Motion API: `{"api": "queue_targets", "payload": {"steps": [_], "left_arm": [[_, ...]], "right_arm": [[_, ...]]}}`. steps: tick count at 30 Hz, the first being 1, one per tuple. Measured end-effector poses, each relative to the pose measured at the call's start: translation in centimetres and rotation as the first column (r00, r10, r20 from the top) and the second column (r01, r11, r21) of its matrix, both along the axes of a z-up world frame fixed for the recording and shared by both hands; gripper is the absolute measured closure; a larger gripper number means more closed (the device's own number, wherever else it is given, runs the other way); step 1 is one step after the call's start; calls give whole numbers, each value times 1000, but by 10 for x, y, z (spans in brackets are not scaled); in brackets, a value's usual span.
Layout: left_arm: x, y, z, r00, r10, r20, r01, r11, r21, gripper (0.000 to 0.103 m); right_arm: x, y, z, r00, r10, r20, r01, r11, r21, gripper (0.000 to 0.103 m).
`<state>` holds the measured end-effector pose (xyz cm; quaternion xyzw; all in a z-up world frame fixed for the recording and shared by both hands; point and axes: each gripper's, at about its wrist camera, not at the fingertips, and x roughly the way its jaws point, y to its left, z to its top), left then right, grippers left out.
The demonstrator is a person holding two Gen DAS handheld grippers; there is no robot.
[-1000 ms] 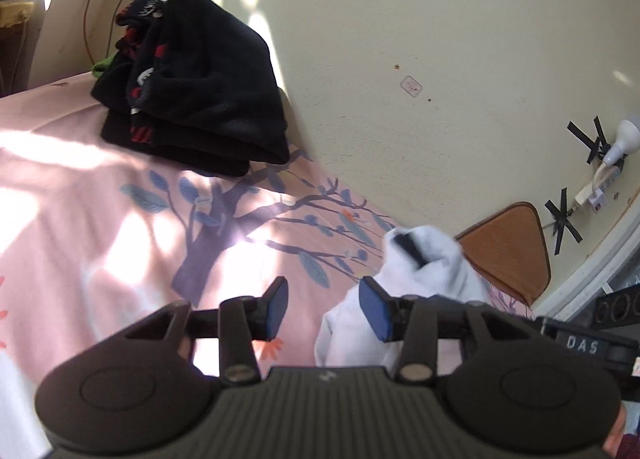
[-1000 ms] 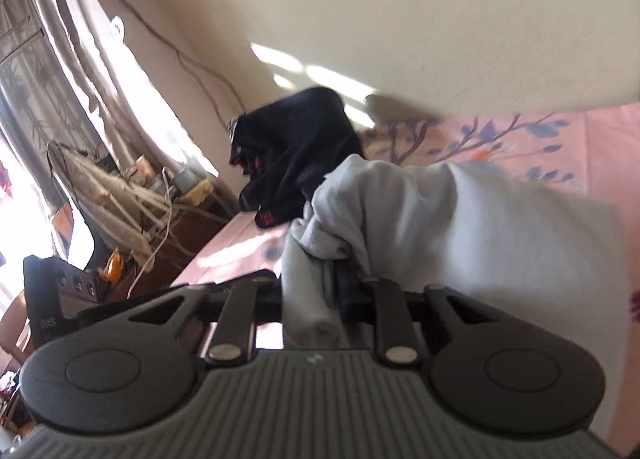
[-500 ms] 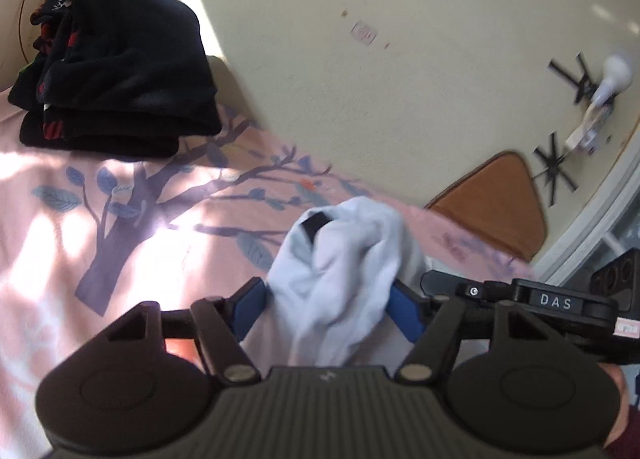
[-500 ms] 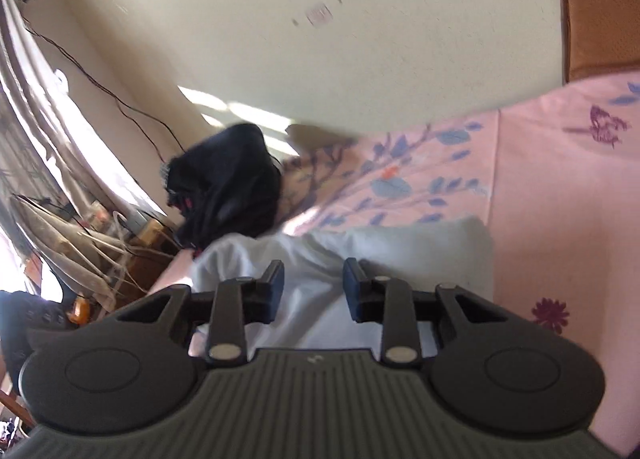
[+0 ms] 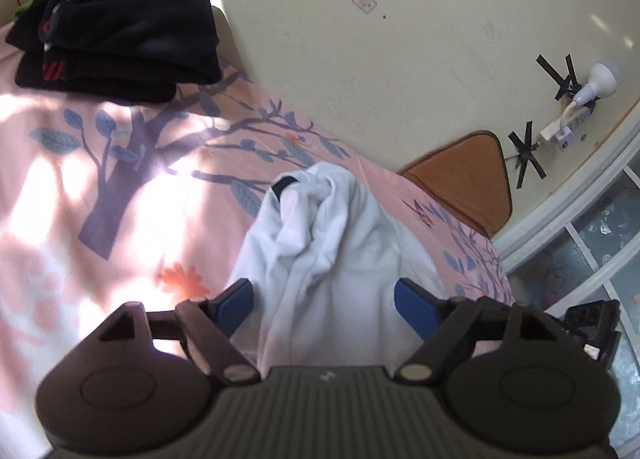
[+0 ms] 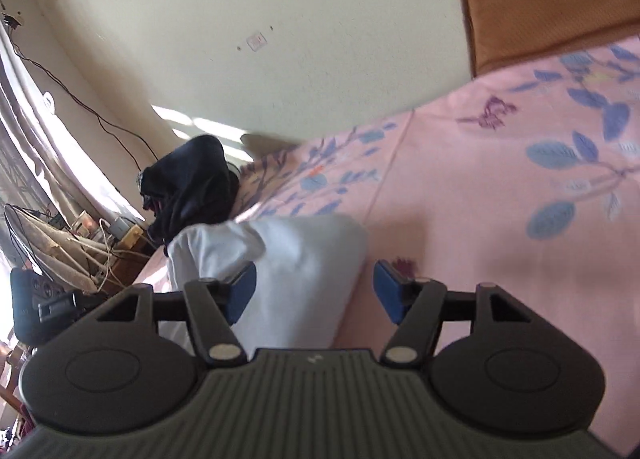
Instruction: Fold small clothes
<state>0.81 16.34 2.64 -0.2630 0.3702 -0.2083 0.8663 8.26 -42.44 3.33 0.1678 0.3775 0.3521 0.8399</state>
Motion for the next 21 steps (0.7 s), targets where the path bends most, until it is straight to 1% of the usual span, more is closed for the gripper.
{"api": "queue_targets", "payload": {"steps": [1, 3, 4, 5, 6, 7, 8, 9, 10, 11, 12, 13, 14, 15, 16, 17, 19, 20, 21], "left_arm": [[1, -7, -3, 1000, -9, -7, 9, 1000, 14, 23], [-1, -19, -5, 1000, 0, 0, 0, 997, 73, 23], [-2, -25, -5, 1000, 11, 15, -12, 996, 94, 25], [-3, -30, -5, 999, 22, 26, -25, 993, 112, 33], [-4, -34, -5, 999, 35, 33, -39, 991, 130, 45], [-2, -40, -5, 998, 45, 34, -50, 988, 148, 50], [-1, -44, -4, 998, 53, 26, -57, 986, 159, 56], [1, -49, -2, 998, 65, 21, -68, 982, 175, 61], [5, -54, 3, 997, 72, 17, -74, 979, 191, 64], [9, -60, 7, 997, 71, 14, -73, 978, 193, 70], [15, -66, 13, 998, 63, 11, -64, 982, 178, 77], [22, -74, 18, 999, 46, 5, -46, 987, 152, 79], [34, -86, 25, 1000, 19, -2, -18, 994, 111, 81], [48, -101, 31, 1000, -6, 4, 6, 997, 83, 81], [62, -120, 37, 999, -33, 23, 31, 997, 77, 81], [74, -139, 43, 997, -57, 44, 53, 995, 85, 82], [107, -197, 56, 987, -128, 95, 116, 986, 119, 81], [124, -225, 60, 981, -162, 107, 148, 981, 126, 81], [140, -255, 62, 974, -196, 114, 180, 975, 131, 81]], "right_arm": [[-1, 0, -8, 999, 14, -32, -14, 1000, -6, 35], [-2, 9, -21, 997, 47, -67, -47, 999, -10, 35], [-4, 16, -25, 996, 66, -64, -66, 998, 6, 35], [-4, 25, -28, 995, 86, -57, -85, 996, 12, 43], [-4, 39, -31, 990, 128, -64, -128, 992, 11, 49], [-6, 50, -30, 991, 130, -33, -131, 991, -22, 54], [-6, 60, -28, 989, 148, 0, -148, 987, -62, 69], [-4, 68, -25, 985, 168, 31, -164, 982, -89, 74], [-1, 71, -22, 983, 179, 45, -175, 981, -88, 77], [2, 69, -17, 981, 184, 59, -179, 981, -77, 78], [5, 64, -8, 979, 184, 93, -178, 982, -66, 81], [7, 55, 3, 974, 176, 143, -169, 984, -57, 83], [8, 45, 14, 968, 156, 199, -148, 988, -52, 83], [12, 35, 25, 960, 128, 249, -120, 992, -48, 84], [16, 19, 37, 948, 95, 302, -85, 995, -49, 84], [21, 6, 46, 935, 61, 349, -44, 997, -57, 84], [36, -27, 59, 910, -28, 414, 61, 996, -66, 84], [42, -42, 64, 898, -68, 434, 108, 992, -69, 84], [51, -61, 67, 877, -116, 467, 174, 981, -83, 84]]}}
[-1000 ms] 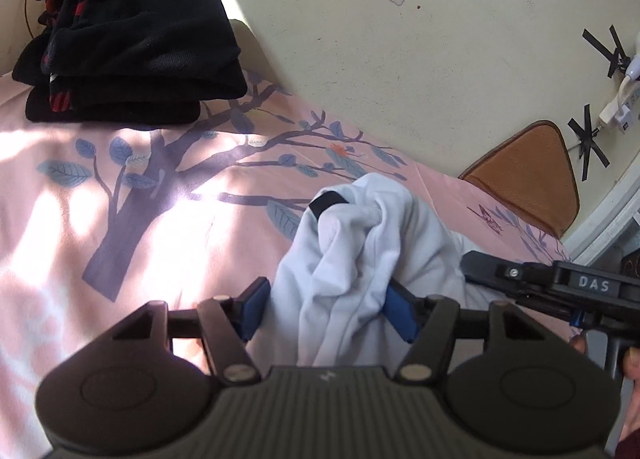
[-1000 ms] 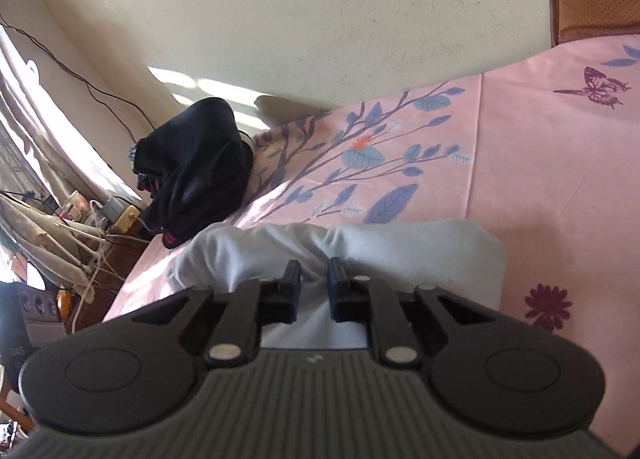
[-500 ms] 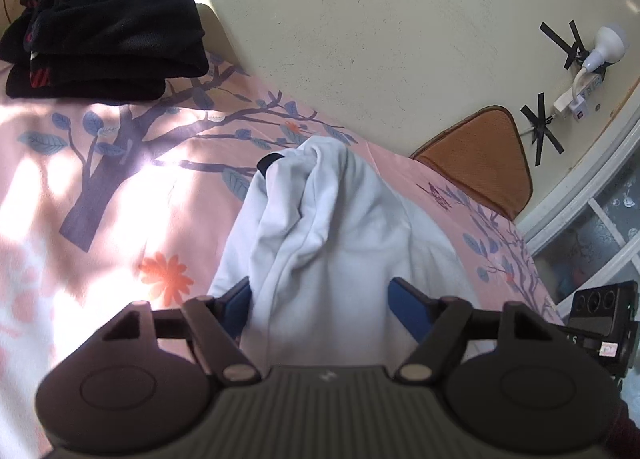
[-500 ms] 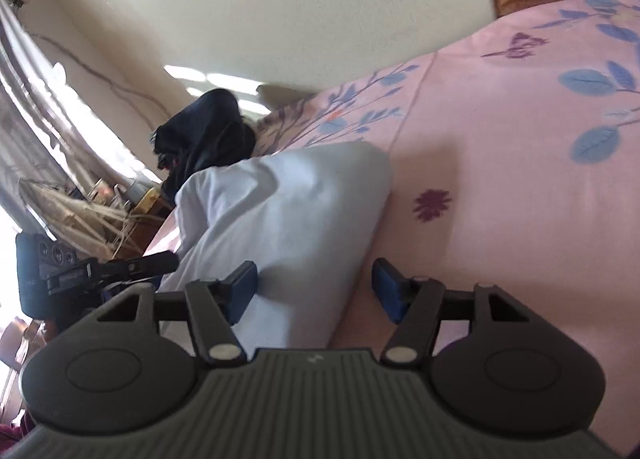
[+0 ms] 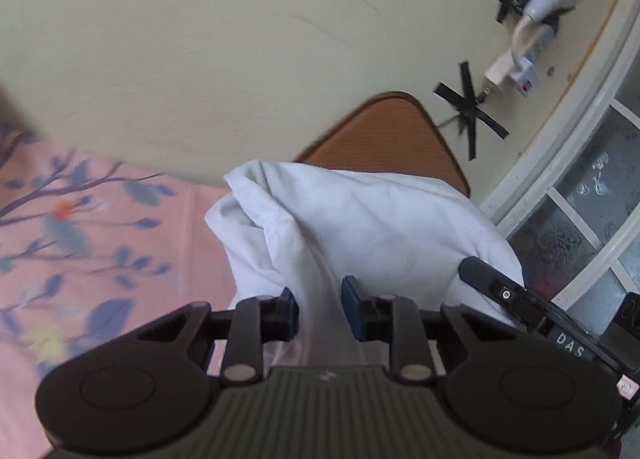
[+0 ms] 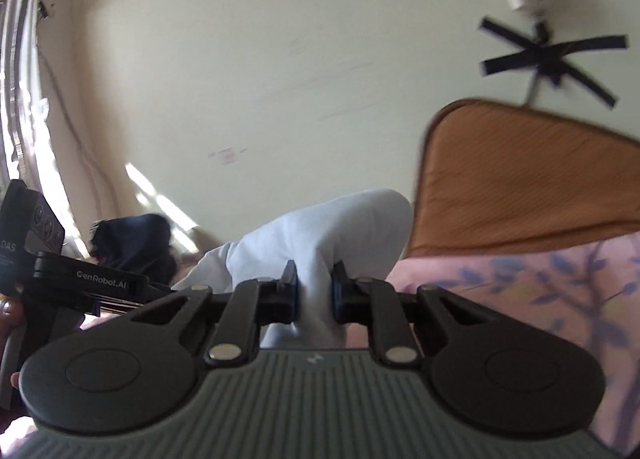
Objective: Fold small clothes
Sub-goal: 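Lower the shirt bundle onto the bed by the headboard and open both tools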
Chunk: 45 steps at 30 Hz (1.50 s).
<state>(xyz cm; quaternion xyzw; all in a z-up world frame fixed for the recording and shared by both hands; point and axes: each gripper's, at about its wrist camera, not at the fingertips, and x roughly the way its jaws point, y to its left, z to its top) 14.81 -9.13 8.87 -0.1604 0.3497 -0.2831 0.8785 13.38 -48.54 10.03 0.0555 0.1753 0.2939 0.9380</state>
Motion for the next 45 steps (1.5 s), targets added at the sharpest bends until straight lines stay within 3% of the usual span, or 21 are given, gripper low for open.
{"api": "queue_targets", "payload": {"steps": [4, 7, 9, 10, 11, 12, 13, 16, 18, 20, 23, 26, 28, 30, 33, 39, 45], "left_arm": [[54, -110, -6, 996, -87, 22, 86, 996, 32, 81], [78, -170, -38, 998, -68, -18, 69, 992, 104, 77], [79, -187, -64, 996, -69, -62, 76, 990, 117, 74], [73, -191, -70, 998, -62, -30, 66, 989, 131, 74], [64, -193, -72, 998, -66, 20, 62, 986, 154, 75], [56, -195, -72, 995, -82, 60, 69, 980, 185, 74], [50, -196, -72, 992, -99, 76, 81, 974, 210, 73], [32, -186, -64, 989, -116, 89, 92, 967, 239, 68], [18, -177, -57, 989, -98, 108, 66, 961, 268, 56], [1, -165, -51, 990, -70, 120, 29, 950, 312, 50], [-20, -144, -42, 991, -54, 121, 4, 925, 379, 50], [-44, -118, -40, 990, -38, 136, -26, 897, 440, 43], [-60, -104, -42, 987, -29, 155, -47, 886, 461, 36], [-77, -92, -45, 985, -22, 172, -63, 879, 473, 10], [-105, -77, -48, 980, -16, 201, -83, 876, 474, 9], [-141, -55, -54, 975, 30, 219, -125, 894, 430, 0], [-158, -39, -69, 970, 58, 238, -159, 888, 431, 0]], "right_arm": [[36, -61, -1, 973, -217, 77, 221, 973, -63, 84], [70, -107, -23, 917, -396, 46, 398, 915, -63, 81], [84, -140, -52, 841, -539, -37, 539, 842, -17, 71], [91, -152, -62, 813, -569, -124, 574, 819, -1, 67], [95, -162, -62, 821, -545, -172, 556, 831, 25, 67], [94, -169, -59, 825, -540, -169, 556, 828, 70, 67], [87, -174, -55, 801, -584, -133, 598, 793, 116, 65], [73, -171, -44, 772, -634, -45, 633, 760, 146, 62], [69, -168, -41, 771, -636, -22, 632, 761, 147, 62], [65, -162, -37, 778, -628, -2, 621, 770, 144, 62], [49, -154, -24, 783, -621, 2, 614, 774, 156, 61], [24, -138, -17, 819, -573, -33, 570, 804, 169, 59], [-2, -120, -19, 845, -534, -38, 534, 836, 123, 58], [-26, -103, -27, 863, -503, -52, 506, 859, 76, 54], [-63, -83, -46, 875, -473, -99, 479, 876, 46, 50], [-116, -59, -78, 841, -501, -204, 519, 853, 47, 48], [-144, -42, -91, 799, -569, -194, 582, 813, 17, 43]]}}
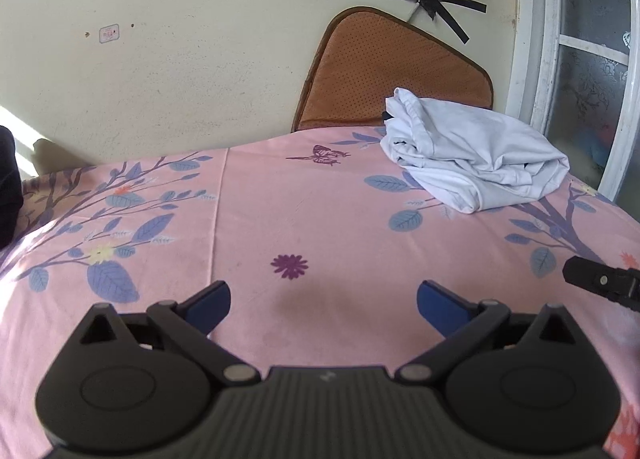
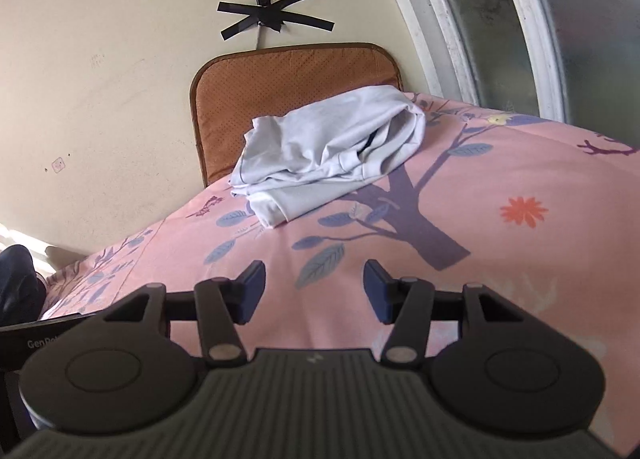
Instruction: Fold small clothes
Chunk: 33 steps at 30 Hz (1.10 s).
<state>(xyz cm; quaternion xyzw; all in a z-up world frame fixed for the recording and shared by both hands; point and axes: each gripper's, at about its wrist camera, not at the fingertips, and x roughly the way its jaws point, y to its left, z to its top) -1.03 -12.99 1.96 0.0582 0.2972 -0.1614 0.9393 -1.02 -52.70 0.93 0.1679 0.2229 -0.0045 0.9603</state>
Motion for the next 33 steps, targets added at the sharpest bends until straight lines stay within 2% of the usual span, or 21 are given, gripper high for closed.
{"api": "queue_targets", "payload": {"steps": [1, 6, 11, 15, 17, 21, 24, 28, 33], "left_arm": [[-1, 2, -2, 1000, 10, 10, -11, 1000, 6, 0], [-4, 12, -2, 999, 41, 22, -40, 998, -42, 0], [-7, 6, -3, 998, 54, 33, -53, 998, -22, 0], [-18, -1, -2, 995, -50, 91, 49, 999, 8, 0], [-24, 1, -1, 990, -79, 119, 80, 997, -5, 0], [-28, 8, 2, 986, -94, 135, 103, 993, -59, 0], [-29, 20, 3, 983, -115, 144, 134, 982, -131, 0], [-15, 18, 1, 987, -150, 59, 158, 975, -156, 0], [-3, 21, -3, 993, -115, -7, 111, 975, -194, 0]], "right_arm": [[-1, 0, -2, 1000, -11, -11, 11, 1000, 6, 38], [-3, -18, -6, 998, -69, 4, 69, 993, 99, 37], [-6, -26, -9, 995, -96, 17, 93, 985, 146, 37], [-3, -19, -7, 995, -104, 4, 103, 990, 98, 35], [-1, -15, -6, 996, -91, -1, 91, 993, 75, 29], [0, -13, -6, 996, -92, -7, 92, 994, 55, 28], [5, -6, -4, 997, -76, -20, 76, 997, 11, 19], [6, -7, -5, 997, -72, -18, 72, 997, 15, 17], [5, -7, -5, 997, -76, -11, 76, 997, 32, 17]]}}
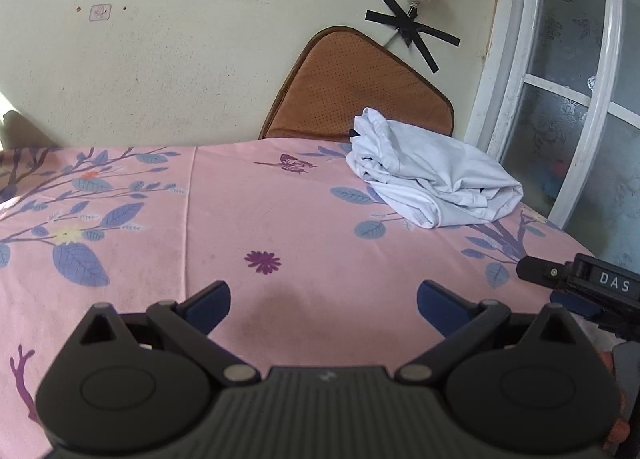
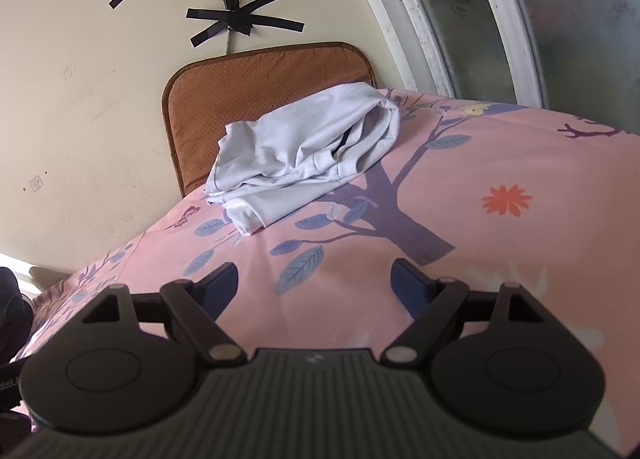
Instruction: Fold small clothes
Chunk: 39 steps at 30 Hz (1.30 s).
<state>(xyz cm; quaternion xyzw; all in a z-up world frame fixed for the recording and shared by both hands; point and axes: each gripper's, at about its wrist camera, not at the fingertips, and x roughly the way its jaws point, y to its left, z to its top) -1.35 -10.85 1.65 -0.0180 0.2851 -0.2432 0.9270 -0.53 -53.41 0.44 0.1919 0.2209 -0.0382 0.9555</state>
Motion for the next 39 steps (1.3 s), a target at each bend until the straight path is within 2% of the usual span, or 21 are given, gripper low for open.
{"api": "queue_targets", "payload": {"steps": [6, 11, 14, 18, 22, 25, 30, 36, 39], "left_arm": [[-12, -5, 2, 997, 7, 77, -10, 999, 39, 0], [-21, -11, 5, 990, 27, 141, -39, 996, 81, 0], [-15, -7, 5, 994, 41, 103, -48, 997, 62, 0], [-5, 3, 2, 991, 123, 41, -125, 992, 24, 0], [1, 4, 0, 982, 189, 13, -189, 981, 33, 0], [1, -2, 0, 987, 160, 17, -161, 985, 67, 0], [-6, -8, 0, 985, 158, 62, -164, 981, 106, 0], [-12, -16, 1, 978, 174, 113, -191, 967, 168, 0], [-15, -18, 1, 981, 147, 128, -169, 968, 186, 0]], "right_arm": [[-4, -5, 0, 1000, -3, 23, 2, 999, 44, 16], [-5, -4, 0, 998, 51, 45, -54, 996, 72, 15], [-7, -3, 1, 996, 65, 54, -69, 994, 79, 15], [-8, -9, -1, 996, 70, 51, -75, 992, 101, 15], [-9, -16, -2, 994, 96, 53, -102, 986, 132, 15], [-11, -18, -2, 993, 103, 60, -110, 983, 145, 15], [-14, -22, -2, 995, 62, 79, -75, 983, 169, 15], [-29, -25, 1, 989, -36, 144, 14, 988, 154, 15], [-32, -24, 2, 986, -81, 144, 60, 988, 141, 15]]}}
